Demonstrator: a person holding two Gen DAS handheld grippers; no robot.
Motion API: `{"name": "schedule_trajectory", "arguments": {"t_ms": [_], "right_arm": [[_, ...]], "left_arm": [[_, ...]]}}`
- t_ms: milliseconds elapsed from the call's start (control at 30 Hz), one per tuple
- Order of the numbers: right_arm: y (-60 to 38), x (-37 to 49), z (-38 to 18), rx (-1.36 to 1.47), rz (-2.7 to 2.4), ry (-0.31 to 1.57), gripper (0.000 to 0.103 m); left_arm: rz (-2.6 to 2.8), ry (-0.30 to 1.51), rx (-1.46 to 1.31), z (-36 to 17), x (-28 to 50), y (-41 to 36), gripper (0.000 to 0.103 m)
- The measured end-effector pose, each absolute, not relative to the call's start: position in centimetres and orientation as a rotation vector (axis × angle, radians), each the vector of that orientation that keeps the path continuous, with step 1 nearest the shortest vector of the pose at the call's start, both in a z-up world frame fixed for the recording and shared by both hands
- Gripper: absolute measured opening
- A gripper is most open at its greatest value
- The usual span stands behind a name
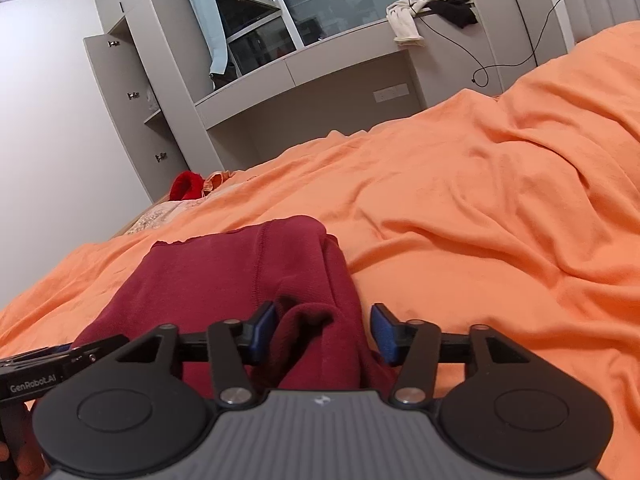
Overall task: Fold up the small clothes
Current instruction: 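Open both grippers and release the shirt bundle onto the bedspread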
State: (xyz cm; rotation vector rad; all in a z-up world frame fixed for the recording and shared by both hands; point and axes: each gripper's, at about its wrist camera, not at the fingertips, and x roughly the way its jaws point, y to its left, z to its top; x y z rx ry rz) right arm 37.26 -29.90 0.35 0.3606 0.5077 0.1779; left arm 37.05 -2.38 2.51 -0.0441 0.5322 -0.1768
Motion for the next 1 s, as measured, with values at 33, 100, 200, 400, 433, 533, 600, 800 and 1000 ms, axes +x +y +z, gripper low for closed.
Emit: {"name": "schedule_trajectory", "arguments": {"t_ms": [33, 100, 200, 400, 433, 533, 600, 800, 1000], "right_arm": [[-30.0, 37.2, 0.3, 0.363, 0.175, 0.508, 0.068], [-30.2, 37.1, 0.3, 0.368, 0.173, 0.509, 0.078], [-30.6, 36.6, 0.4, 0.381, 0.176, 0.494, 0.089], [-31.1, 34.3, 1.5, 0.381, 0.183, 0.389, 0.102], [-31.1, 33.9, 1.8, 0.373, 0.184, 0.373, 0.102], [-30.7, 32.2, 2.6, 0.328, 0.181, 0.322, 0.103], [-30.4, 30.9, 3.2, 0.292, 0.18, 0.284, 0.103], [-30.0, 26.1, 4.9, 0.275, 0.186, 0.173, 0.103], [-29.5, 20.3, 5.4, 0.255, 0.184, 0.077, 0.103]], "left_arm": [[-0.173, 0.534, -0.051, 2.5, 37.0, -2.3, 0.074], [-0.166, 0.54, -0.067, 2.5, 37.0, -2.0, 0.082], [-0.139, 0.546, -0.086, 2.6, 36.8, -1.7, 0.097], [-0.114, 0.507, -0.109, 3.8, 35.2, -1.8, 0.102], [-0.111, 0.5, -0.107, 4.0, 34.9, -1.9, 0.102], [-0.11, 0.46, -0.097, 4.7, 33.3, -2.2, 0.102], [-0.112, 0.422, -0.081, 5.3, 31.8, -2.4, 0.102], [-0.11, 0.298, -0.066, 6.7, 26.6, -2.2, 0.102], [-0.106, 0.224, -0.06, 6.9, 21.4, -1.9, 0.102]]}}
